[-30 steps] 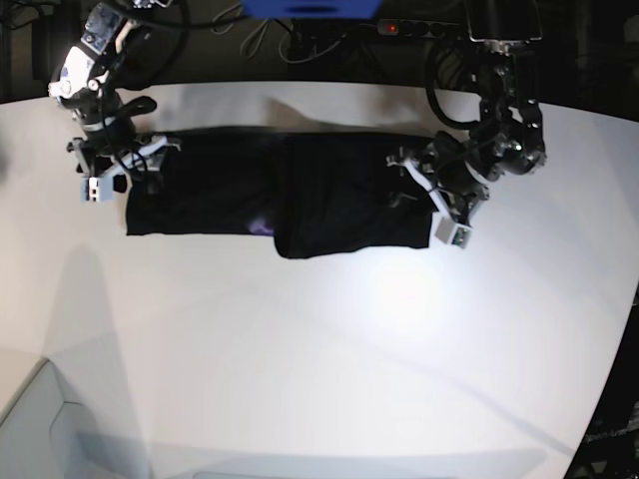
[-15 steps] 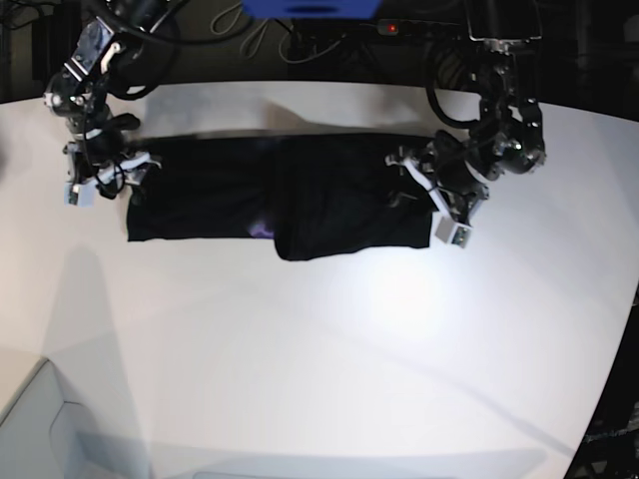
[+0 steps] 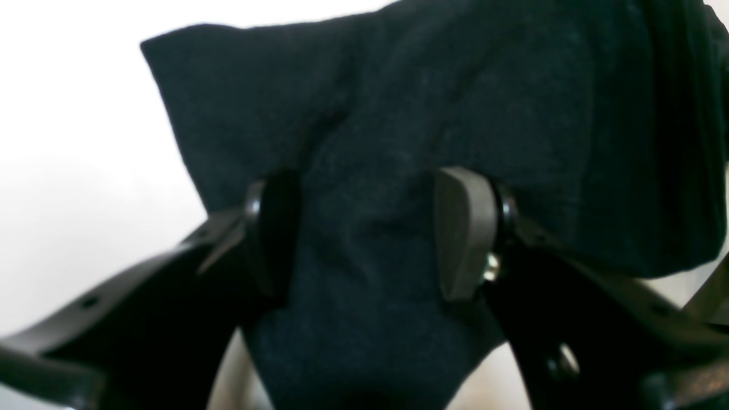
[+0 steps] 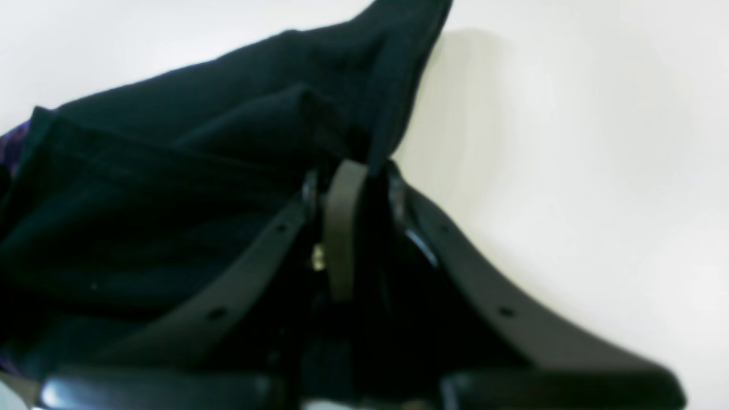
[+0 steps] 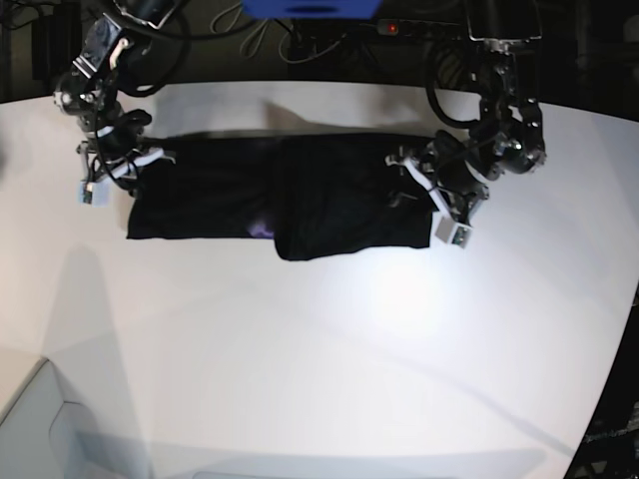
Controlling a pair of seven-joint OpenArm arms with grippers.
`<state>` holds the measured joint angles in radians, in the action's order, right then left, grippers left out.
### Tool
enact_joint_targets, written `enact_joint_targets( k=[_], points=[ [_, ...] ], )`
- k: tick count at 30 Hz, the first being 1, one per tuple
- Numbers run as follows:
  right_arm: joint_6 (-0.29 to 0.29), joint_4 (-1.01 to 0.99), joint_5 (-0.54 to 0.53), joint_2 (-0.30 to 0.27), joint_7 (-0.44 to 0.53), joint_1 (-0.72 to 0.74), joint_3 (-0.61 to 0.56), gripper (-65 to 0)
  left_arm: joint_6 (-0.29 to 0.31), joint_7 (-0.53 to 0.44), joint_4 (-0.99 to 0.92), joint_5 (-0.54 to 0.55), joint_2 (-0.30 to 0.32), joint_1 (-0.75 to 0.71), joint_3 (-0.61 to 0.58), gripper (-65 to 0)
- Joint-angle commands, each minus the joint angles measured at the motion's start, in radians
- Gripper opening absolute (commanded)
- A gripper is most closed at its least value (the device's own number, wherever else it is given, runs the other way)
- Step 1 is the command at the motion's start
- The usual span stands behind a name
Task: Layout the t-shirt on the table in an organized manner, then fold the t-shirt properly
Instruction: 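Grasp the other strip end with the right gripper and fold it over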
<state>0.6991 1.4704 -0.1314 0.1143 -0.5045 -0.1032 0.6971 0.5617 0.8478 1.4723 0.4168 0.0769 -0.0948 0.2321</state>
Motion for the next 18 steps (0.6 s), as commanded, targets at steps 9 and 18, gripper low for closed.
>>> enact_joint_targets(
  k=[9, 18],
  points=[
    [-0.001, 0.316, 0.031, 0.035, -0.024, -0.02, -0.011, -65.0, -0.01, 0.046, 0.001, -0.029, 0.002, -0.007, 0.0, -28.3],
    [-0.001, 0.508, 0.039, 0.035, -0.012, -0.166, -0.304, -65.0, -0.012, 0.052, 0.009, -0.029, 0.002, -0.007, 0.0, -28.2]
  ],
)
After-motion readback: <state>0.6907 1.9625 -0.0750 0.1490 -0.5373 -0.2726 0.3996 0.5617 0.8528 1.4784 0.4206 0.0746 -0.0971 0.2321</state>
